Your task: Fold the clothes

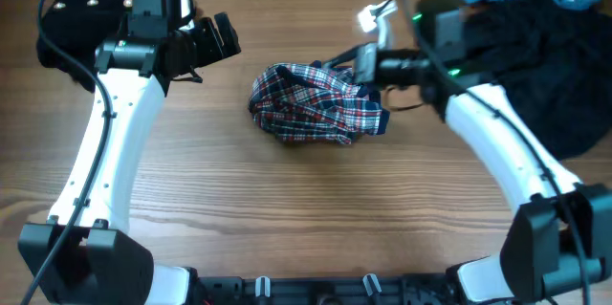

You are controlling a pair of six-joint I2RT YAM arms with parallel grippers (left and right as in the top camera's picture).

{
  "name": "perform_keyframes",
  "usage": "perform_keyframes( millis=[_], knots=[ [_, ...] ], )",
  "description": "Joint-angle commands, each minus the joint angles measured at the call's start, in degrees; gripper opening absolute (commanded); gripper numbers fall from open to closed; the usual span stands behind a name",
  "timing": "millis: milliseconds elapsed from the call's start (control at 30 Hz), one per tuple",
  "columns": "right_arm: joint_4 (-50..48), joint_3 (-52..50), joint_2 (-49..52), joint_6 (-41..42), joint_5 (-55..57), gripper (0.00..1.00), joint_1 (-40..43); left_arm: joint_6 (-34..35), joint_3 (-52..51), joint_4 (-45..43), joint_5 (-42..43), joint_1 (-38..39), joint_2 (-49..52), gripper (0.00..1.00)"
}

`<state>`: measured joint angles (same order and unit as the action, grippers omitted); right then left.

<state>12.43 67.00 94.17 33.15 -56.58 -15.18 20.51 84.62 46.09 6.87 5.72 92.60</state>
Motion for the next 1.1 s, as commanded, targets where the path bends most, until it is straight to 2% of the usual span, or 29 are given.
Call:
perform_keyframes(
  millis=[0, 200, 367, 600, 800, 1067],
  knots=[
    [-6.4, -2.9, 5.2, 5.2, 3.0, 0.04, -2.7, 0.7, 0.6, -1.1, 1.0, -1.4, 0.2, 1.00],
    [-21.4, -3.0, 15.0, 9.9, 2.8, 0.04, -3.8, 0.7, 0.6, -1.6, 1.0, -3.1, 0.3, 1.00],
    [-26.8, -3.0, 24.1, 13.9, -0.4, 0.04, -6.1, 0.7, 0.6, -1.6, 1.0, -3.0, 0.9, 1.00],
    [-24.6, -3.0, 26.4, 13.9, 1.0, 0.04, -8.2, 0.7, 0.6, -1.4, 2.1, -2.8, 2.1, 1.00],
    [-17.3, -3.0, 26.4, 13.4, 6.4, 0.04, -8.2, -0.9, 0.6, -0.5, 3.6, -0.8, 2.9, 1.00],
    [-17.1, -3.0, 26.4, 15.0, 10.8, 0.04, -8.2, -1.2, 0.6, -0.4, 3.6, 2.0, 2.9, 1.00]
  ],
)
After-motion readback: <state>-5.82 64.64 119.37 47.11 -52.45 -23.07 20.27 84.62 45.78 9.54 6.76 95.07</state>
